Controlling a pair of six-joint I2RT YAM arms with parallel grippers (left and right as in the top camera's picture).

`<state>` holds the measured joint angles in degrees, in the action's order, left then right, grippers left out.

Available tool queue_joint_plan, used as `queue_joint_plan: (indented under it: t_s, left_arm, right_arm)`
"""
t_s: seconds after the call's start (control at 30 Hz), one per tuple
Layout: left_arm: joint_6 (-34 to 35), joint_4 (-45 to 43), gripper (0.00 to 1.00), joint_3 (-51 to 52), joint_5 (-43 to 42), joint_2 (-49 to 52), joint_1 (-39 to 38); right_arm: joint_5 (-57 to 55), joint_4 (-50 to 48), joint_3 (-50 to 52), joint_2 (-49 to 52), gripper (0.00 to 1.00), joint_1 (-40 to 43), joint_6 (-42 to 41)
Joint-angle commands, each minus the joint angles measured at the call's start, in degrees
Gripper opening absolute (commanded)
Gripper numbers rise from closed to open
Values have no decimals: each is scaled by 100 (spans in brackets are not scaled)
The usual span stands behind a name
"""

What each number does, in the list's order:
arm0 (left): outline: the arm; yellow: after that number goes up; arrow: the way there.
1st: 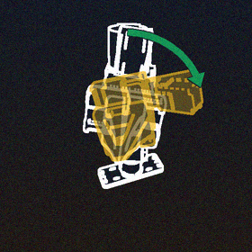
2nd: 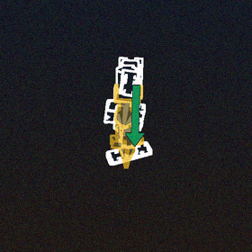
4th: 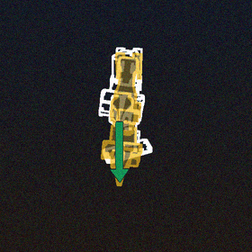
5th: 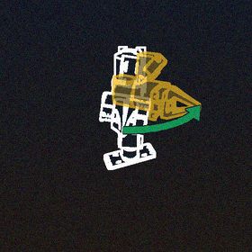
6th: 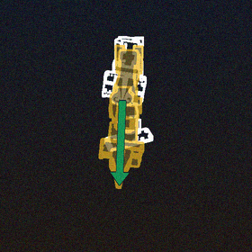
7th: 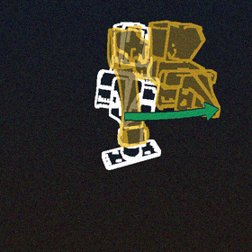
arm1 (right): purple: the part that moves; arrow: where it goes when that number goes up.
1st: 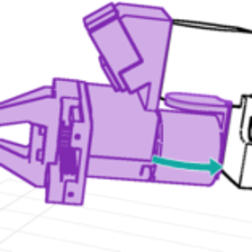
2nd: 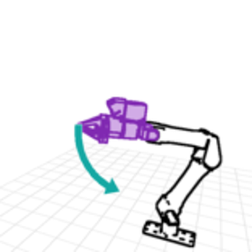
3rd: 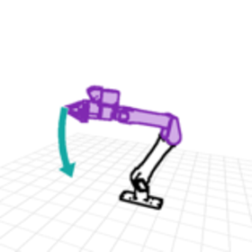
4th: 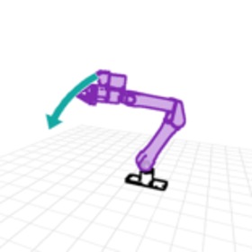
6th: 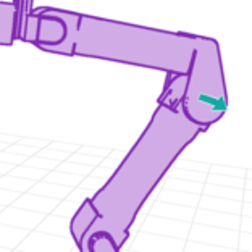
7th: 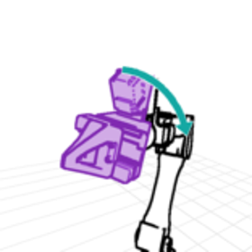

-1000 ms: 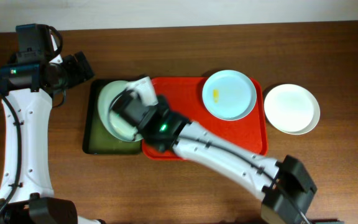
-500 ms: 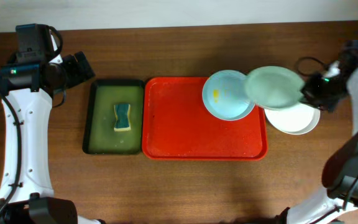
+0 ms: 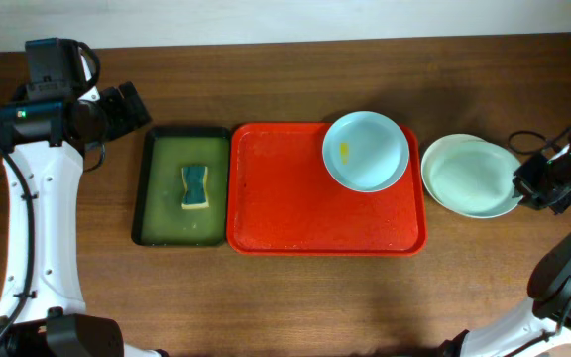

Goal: Clean dirty plates on tray and stack at the side
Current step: 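Carry the pale blue plate right and stack it on the white plate, then move the right gripper to the remaining pale blue plate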

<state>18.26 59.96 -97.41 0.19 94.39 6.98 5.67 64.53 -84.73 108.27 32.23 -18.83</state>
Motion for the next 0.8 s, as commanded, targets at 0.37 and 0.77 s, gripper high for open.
queue_joint_plan:
  t_s: [0.37, 0.77]
  left_arm:
    - [59, -9, 99, -15, -42, 20, 22]
    - [59, -11, 99, -15, -42, 20, 22]
  right_arm:
    - [439, -874, 52, -74, 53, -2673, 2024]
    - [-546, -2221, 52, 680, 45, -3292, 1685]
